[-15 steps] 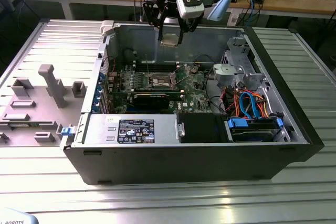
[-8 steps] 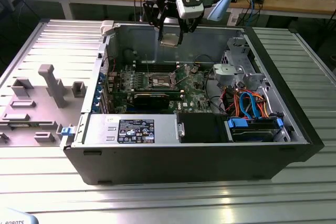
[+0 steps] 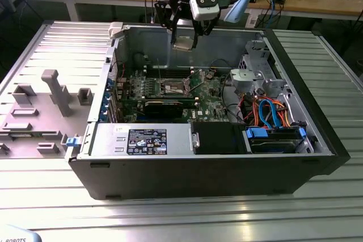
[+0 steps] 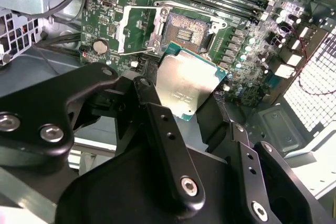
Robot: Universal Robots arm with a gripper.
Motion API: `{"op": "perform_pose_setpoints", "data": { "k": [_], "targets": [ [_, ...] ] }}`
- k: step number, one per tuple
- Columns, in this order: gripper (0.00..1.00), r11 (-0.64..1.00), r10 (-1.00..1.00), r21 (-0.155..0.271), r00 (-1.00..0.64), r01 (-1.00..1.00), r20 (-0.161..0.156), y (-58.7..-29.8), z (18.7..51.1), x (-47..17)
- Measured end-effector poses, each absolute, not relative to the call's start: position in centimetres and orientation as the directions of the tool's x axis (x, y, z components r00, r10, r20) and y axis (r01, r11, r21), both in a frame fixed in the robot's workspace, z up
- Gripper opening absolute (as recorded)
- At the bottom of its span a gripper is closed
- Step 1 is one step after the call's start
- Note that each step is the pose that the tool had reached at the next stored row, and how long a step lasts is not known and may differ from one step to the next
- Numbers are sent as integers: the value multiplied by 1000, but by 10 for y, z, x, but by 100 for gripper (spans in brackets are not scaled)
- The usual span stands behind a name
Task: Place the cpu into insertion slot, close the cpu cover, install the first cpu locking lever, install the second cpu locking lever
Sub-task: 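Place the cpu into insertion slot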
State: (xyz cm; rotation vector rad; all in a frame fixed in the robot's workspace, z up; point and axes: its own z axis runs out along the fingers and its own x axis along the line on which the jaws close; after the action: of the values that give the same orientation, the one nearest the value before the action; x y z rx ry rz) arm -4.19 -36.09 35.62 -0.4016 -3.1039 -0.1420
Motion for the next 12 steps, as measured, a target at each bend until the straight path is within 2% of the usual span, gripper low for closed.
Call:
{"op": "perform_pose_setpoints", "data": {
  "k": [12],
  "targets": [
    [54,947,308,89,-951,309,20,-357,352,-54]
  ]
}}
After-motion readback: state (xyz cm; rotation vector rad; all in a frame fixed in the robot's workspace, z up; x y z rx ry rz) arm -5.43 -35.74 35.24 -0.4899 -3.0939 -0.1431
